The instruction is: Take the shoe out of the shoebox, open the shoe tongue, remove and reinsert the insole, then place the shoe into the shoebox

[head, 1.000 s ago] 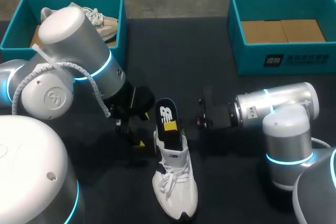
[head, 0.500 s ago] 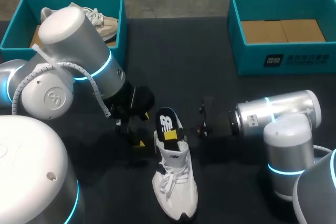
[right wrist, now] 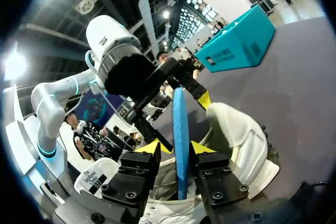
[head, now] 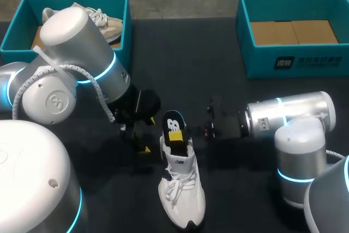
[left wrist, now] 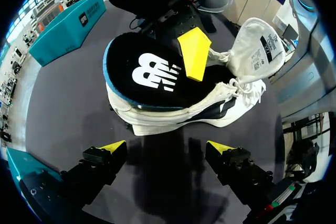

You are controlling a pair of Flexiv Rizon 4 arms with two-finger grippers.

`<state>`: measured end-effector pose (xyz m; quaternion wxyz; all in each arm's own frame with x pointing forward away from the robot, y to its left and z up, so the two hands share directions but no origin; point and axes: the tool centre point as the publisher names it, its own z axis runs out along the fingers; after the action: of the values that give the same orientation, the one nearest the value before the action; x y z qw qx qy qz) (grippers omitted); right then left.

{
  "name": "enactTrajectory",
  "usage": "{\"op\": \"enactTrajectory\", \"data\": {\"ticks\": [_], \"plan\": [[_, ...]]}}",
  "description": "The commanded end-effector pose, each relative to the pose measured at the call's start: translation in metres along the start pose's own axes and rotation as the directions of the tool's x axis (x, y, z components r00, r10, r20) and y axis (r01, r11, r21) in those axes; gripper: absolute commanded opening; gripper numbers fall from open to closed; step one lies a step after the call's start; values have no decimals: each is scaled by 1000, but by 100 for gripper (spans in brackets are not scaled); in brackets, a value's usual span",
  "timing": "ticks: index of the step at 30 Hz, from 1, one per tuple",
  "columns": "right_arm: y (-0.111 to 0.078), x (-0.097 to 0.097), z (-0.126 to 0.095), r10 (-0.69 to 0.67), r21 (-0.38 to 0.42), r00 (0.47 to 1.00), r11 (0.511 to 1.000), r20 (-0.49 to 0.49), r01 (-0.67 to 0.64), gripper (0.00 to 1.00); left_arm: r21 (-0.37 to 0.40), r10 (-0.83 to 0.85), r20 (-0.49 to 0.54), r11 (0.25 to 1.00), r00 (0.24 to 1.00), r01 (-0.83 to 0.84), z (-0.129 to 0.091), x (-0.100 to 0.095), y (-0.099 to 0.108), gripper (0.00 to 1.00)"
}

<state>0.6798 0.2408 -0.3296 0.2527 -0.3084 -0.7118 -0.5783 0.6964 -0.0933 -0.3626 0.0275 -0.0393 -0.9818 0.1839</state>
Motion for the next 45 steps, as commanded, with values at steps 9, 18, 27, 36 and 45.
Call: {"op": "enactTrajectory", "data": {"ticks": [9,18,27,36,45], "plan": [[11,-13,3,60,-3,998,998,3,-60,0,-4,0,1,1000,1000,0,1,0,-1,100],[-2,-12,2,135,18,991,991,15,-135,0,-4,0,1,1000,1000,0,1,0,-1,100],[-20,-8,3,188,33,982,981,28,-189,0,-4,0,1,1000,1000,0,1,0,-1,100],[-20,-3,2,146,19,989,989,33,-147,25,-4,0,1,1000,1000,0,1,0,-1,100],[-4,2,-1,55,1,998,998,42,-55,39,-4,0,1,1000,1000,0,1,0,-1,100]]}}
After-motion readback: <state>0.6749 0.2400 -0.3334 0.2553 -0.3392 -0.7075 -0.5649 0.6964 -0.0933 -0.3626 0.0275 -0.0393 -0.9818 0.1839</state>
